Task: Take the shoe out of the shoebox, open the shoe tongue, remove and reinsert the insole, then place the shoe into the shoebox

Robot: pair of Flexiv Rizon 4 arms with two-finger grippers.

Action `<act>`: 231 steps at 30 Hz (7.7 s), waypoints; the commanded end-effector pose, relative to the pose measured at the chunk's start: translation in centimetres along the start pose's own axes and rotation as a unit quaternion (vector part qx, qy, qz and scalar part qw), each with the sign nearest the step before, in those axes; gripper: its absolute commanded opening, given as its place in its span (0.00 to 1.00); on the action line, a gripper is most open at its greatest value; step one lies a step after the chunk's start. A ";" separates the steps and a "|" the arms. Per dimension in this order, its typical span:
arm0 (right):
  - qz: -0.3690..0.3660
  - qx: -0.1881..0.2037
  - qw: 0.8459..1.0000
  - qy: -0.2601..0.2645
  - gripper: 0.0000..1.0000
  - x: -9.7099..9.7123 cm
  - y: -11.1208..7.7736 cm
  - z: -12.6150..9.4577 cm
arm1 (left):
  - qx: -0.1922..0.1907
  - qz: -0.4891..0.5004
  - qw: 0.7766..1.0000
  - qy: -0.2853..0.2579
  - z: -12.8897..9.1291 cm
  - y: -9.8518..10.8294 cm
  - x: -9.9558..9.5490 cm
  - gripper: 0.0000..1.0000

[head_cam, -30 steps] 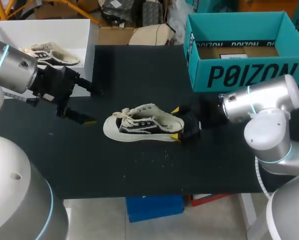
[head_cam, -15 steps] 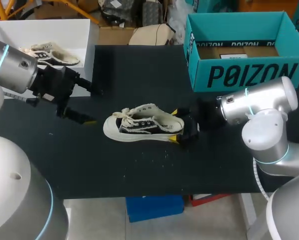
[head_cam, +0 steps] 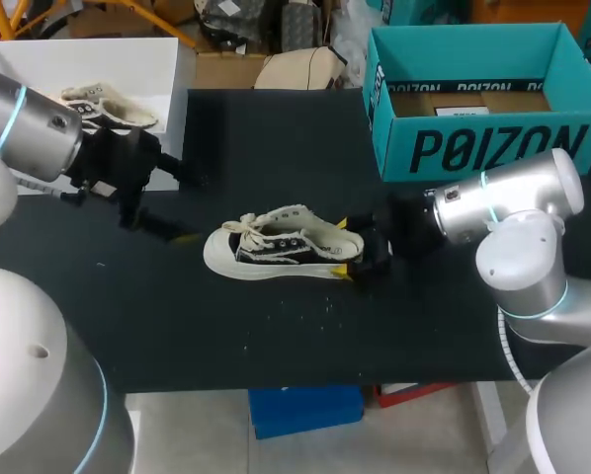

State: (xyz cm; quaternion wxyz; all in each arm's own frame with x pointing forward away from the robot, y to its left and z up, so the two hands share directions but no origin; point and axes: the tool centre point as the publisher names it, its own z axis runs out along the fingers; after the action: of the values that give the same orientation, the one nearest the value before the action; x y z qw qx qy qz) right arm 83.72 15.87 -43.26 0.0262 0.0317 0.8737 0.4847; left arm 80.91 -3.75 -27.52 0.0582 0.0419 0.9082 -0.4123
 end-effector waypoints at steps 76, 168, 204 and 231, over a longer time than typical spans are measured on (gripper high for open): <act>0.000 0.001 1.000 0.000 0.00 -0.2 -0.1 0.4 | -0.447 -0.551 0.665 -0.233 13.1 -3.2 -2.5 1.00; 0.000 0.001 1.000 0.000 0.00 -0.2 -0.1 0.4 | -0.414 -0.587 0.587 -0.373 5.8 1.9 -1.0 0.00; 0.000 0.001 1.000 0.000 0.00 -0.2 -0.1 0.4 | -0.418 -0.630 0.547 -0.359 3.9 7.6 2.1 1.00; 0.000 0.001 1.000 0.000 0.00 -0.2 -0.1 0.4 | -0.311 -0.362 0.874 -0.093 2.7 -2.5 -0.5 0.00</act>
State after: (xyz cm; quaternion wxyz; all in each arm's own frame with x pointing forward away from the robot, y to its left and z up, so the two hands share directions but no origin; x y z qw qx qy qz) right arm 83.83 16.30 -43.28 0.0261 0.0314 0.8739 0.4845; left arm 81.74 -7.18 -28.81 0.0908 -0.6131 0.7846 0.0162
